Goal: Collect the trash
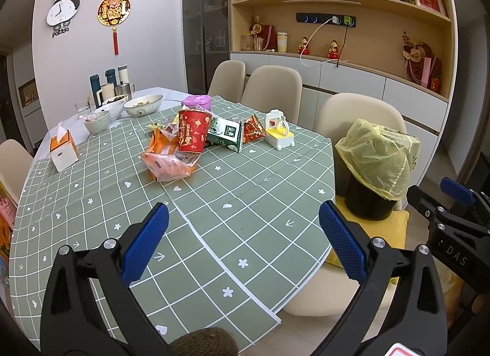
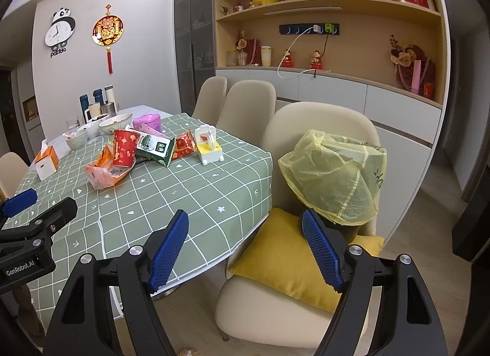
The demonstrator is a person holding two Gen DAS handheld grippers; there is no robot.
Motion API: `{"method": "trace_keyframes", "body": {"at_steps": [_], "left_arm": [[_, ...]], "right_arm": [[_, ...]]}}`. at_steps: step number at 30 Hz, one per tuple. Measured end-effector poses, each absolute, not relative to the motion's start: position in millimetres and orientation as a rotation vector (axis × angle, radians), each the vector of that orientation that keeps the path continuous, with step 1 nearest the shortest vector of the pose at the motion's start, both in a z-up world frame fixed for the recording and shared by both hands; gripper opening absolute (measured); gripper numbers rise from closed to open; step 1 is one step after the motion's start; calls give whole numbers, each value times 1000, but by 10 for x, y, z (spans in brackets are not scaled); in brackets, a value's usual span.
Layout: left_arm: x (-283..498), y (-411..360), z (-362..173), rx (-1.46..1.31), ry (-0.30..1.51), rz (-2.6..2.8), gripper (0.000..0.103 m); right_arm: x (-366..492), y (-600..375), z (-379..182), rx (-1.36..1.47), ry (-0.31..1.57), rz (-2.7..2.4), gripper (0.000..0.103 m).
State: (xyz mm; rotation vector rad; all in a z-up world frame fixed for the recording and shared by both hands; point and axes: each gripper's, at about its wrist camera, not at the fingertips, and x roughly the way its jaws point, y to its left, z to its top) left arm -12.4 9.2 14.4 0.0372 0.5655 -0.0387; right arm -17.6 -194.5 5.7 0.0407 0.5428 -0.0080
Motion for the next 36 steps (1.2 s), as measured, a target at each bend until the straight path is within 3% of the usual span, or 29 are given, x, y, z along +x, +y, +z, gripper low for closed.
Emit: {"method": "trace_keyframes", "body": {"at_steps": [36], "left_arm": [[-107,89,139,39,562,-43,94]], "right_arm": [[-173,-1974,37,46,546,-10,73]]}}
